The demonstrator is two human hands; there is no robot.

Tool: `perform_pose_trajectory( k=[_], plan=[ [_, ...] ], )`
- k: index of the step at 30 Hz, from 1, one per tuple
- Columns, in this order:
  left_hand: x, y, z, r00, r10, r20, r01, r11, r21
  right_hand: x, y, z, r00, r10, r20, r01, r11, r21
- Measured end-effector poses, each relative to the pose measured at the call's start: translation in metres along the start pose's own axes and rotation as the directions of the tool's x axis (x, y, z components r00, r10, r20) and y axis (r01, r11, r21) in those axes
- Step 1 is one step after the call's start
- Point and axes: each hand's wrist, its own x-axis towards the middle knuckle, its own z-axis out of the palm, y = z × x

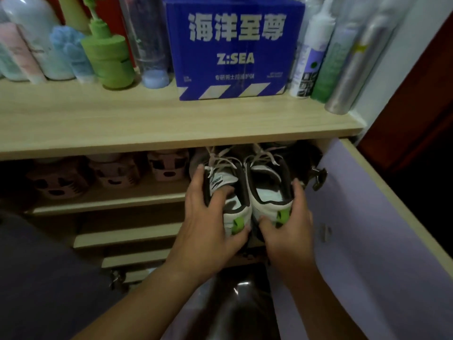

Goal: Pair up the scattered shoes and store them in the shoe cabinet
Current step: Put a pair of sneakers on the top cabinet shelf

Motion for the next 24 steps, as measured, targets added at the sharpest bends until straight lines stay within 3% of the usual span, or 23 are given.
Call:
perform_pose_trajectory(
  k=[1,3,5,8,12,17,24],
  plan=[
    [0.002,0.003,-0.002,0.995,0.097,-0.013,-0.094,0.988,0.121,0.001,-0.001,-0.001,0.999,0.03,0.018,-0.03,0.999,0.012],
    [0.008,0.018,-0.006,0.977,0.189,0.101,-0.212,0.923,0.322,0.001,-0.007,-0.007,0.997,0.056,0.05,-0.056,0.998,0.008],
    [0.02,0.033,-0.01,0.96,0.075,0.271,-0.188,0.888,0.42,0.002,-0.012,-0.012,0.994,0.072,0.088,-0.073,0.997,0.01],
    [0.037,0.052,-0.007,0.924,-0.097,0.369,-0.105,0.865,0.491,0.007,-0.016,-0.023,0.987,0.069,0.142,-0.067,0.998,-0.017],
    [0.047,0.065,-0.002,0.903,-0.22,0.37,-0.008,0.851,0.526,0.043,-0.019,-0.038,0.984,0.137,0.116,-0.134,0.99,-0.031],
    [0.051,0.065,0.003,0.909,-0.243,0.339,0.031,0.85,0.526,0.133,-0.041,-0.017,0.96,0.262,0.093,-0.237,0.946,-0.222],
    [0.051,0.065,0.005,0.915,-0.254,0.314,0.042,0.833,0.552,0.193,-0.04,0.003,0.921,0.23,0.316,-0.026,0.843,-0.537]
  ],
)
